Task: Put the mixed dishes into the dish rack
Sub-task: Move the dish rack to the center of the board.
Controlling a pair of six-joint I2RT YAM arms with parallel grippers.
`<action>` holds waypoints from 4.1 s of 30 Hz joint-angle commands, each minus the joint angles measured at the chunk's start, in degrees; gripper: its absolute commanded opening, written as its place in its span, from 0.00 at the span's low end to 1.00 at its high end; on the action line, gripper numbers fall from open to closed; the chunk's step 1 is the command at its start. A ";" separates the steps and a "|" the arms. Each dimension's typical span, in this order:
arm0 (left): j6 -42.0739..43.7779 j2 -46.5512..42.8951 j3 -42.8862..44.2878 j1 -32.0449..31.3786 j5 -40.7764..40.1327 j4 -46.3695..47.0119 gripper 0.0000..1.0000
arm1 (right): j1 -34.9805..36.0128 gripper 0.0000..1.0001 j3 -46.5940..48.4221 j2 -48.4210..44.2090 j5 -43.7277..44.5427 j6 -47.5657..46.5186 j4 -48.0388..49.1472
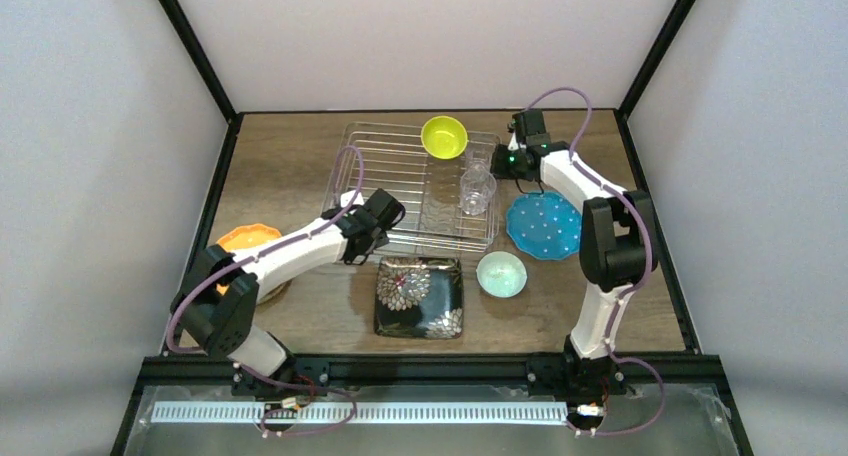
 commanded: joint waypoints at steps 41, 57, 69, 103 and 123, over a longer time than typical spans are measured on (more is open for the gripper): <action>12.67 19.77 24.02 14.99 2.33 4.34 1.00 | 2.85 0.45 -4.18 -5.68 -3.44 -0.91 -5.12; 12.49 25.50 30.90 16.83 4.17 4.71 1.00 | 5.56 0.47 -4.03 -7.33 -2.70 -0.89 -6.96; 13.06 29.71 38.36 17.37 4.22 2.93 1.00 | 9.18 0.48 -3.31 -7.96 -1.77 -0.42 -7.87; 10.65 25.21 43.25 16.74 4.46 -3.67 1.00 | 13.02 0.59 7.31 -9.37 2.60 -3.33 -10.26; 10.91 18.81 32.94 16.71 4.34 -0.17 1.00 | 13.10 0.64 4.85 -9.97 2.17 -1.26 -9.92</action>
